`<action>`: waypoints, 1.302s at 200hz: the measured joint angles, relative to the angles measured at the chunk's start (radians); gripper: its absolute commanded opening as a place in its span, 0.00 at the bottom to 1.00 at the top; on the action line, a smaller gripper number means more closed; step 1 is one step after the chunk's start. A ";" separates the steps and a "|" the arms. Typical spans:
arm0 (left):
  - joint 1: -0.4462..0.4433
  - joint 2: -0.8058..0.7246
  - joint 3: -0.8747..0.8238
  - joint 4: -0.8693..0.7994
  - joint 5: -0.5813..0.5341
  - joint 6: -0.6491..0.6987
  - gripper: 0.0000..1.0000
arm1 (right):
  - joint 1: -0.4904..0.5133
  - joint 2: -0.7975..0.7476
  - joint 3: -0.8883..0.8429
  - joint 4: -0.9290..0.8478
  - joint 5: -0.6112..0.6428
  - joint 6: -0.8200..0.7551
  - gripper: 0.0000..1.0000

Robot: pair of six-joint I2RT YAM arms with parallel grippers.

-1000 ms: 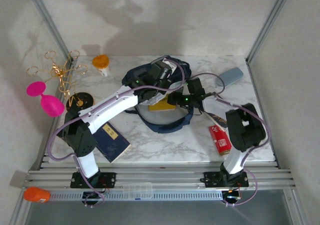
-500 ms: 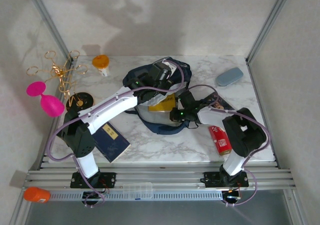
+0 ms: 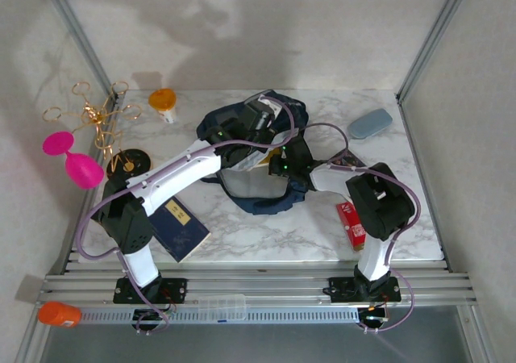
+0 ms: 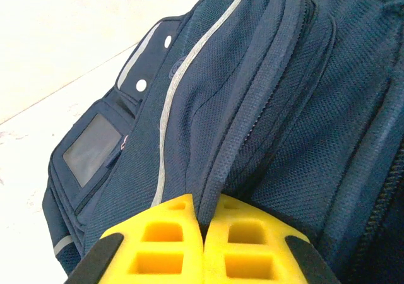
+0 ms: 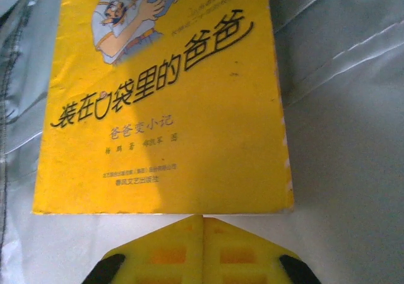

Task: Pack the student bag
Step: Place the book in the student bag, then close the student bag at the center of the table.

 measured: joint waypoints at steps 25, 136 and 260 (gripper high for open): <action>0.000 0.000 -0.014 0.011 0.001 -0.012 0.00 | 0.000 -0.153 -0.156 0.034 -0.039 -0.030 0.22; -0.002 -0.205 -0.416 0.135 0.149 -0.310 0.55 | -0.105 -0.852 -0.316 -0.374 -0.066 -0.068 0.40; -0.002 -0.846 -0.934 -0.011 0.036 -0.970 0.95 | 0.283 -0.457 -0.138 -0.445 -0.115 -0.008 0.54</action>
